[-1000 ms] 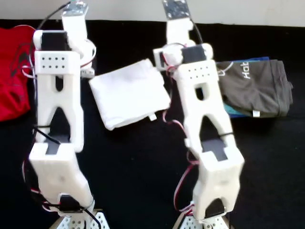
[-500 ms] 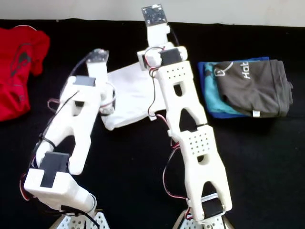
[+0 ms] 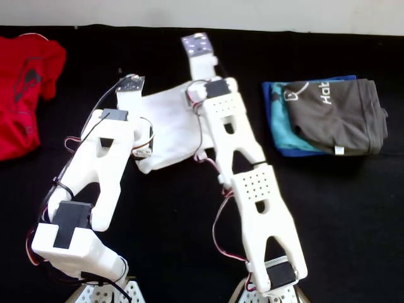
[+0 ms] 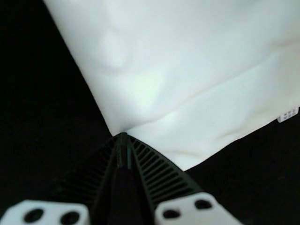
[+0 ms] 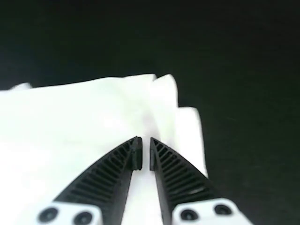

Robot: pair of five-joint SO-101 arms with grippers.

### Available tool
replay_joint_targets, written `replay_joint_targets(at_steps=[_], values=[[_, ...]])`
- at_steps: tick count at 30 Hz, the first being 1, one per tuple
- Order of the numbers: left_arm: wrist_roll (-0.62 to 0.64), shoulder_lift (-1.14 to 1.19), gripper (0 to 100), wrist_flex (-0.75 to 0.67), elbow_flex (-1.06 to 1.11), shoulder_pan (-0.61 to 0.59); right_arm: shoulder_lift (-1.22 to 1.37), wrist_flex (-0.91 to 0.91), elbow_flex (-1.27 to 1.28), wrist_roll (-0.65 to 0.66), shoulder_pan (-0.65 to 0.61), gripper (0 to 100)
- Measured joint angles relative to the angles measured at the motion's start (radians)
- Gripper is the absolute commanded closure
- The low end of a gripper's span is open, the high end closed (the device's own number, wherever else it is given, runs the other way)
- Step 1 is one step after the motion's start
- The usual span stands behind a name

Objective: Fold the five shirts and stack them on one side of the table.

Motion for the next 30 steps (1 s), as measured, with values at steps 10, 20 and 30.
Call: replay_joint_targets(at_steps=[10, 20, 30], values=[[0.0, -0.035, 99, 0.0, 0.0, 0.038, 0.006, 0.0, -0.006, 0.0, 0.091, 95.4], [0.0, -0.123, 99, 0.041, 0.0, 0.052, 0.005, 0.091, -0.322, 0.0, 0.087, 95.4], [0.0, -0.176, 99, -0.003, 0.218, 0.055, 0.009, 0.055, -0.222, 0.0, -0.021, 95.4]])
